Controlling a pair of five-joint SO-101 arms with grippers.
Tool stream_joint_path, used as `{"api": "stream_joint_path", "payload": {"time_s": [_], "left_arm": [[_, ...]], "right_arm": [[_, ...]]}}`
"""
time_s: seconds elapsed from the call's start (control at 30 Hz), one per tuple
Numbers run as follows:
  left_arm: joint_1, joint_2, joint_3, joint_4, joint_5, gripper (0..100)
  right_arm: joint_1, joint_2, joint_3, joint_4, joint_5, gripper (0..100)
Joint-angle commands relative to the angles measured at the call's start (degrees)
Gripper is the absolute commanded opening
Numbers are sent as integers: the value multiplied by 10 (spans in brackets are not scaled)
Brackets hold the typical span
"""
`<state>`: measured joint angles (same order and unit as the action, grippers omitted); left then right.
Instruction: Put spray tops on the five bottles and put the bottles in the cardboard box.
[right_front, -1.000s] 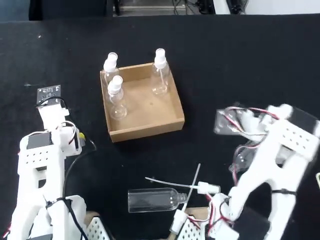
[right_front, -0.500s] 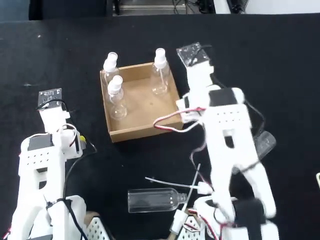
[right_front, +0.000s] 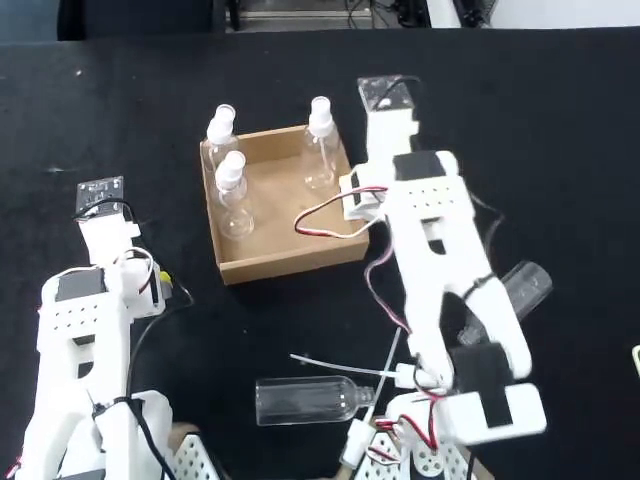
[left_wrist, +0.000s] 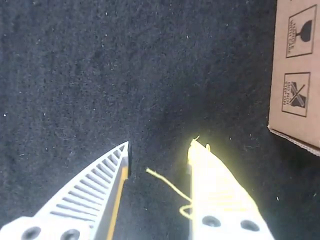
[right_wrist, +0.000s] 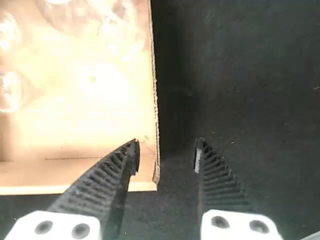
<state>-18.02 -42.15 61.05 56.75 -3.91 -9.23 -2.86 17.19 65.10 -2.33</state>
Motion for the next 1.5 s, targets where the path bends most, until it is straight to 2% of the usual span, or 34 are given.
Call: {"api": "stream_joint_path", "payload": {"time_s": [0.0,0.3,0.5,0.9,1.03,1.47], "left_arm": [[-1,-16,-8,-8,3,180],[-1,-16,-8,-9,3,180],[-1,-16,-8,-9,3,180],[-1,-16,-9,-9,3,180],[-1,-16,-9,-9,3,181],[-4,-16,-5,-28,3,181]], "right_arm": [[-7,7,-12,-19,-6,166],[-25,23,20,-35,-6,165],[-9,25,52,-81,-4,81],[18,21,102,-100,-8,78],[18,20,103,-102,-30,32],[18,20,105,-74,-86,31]]}}
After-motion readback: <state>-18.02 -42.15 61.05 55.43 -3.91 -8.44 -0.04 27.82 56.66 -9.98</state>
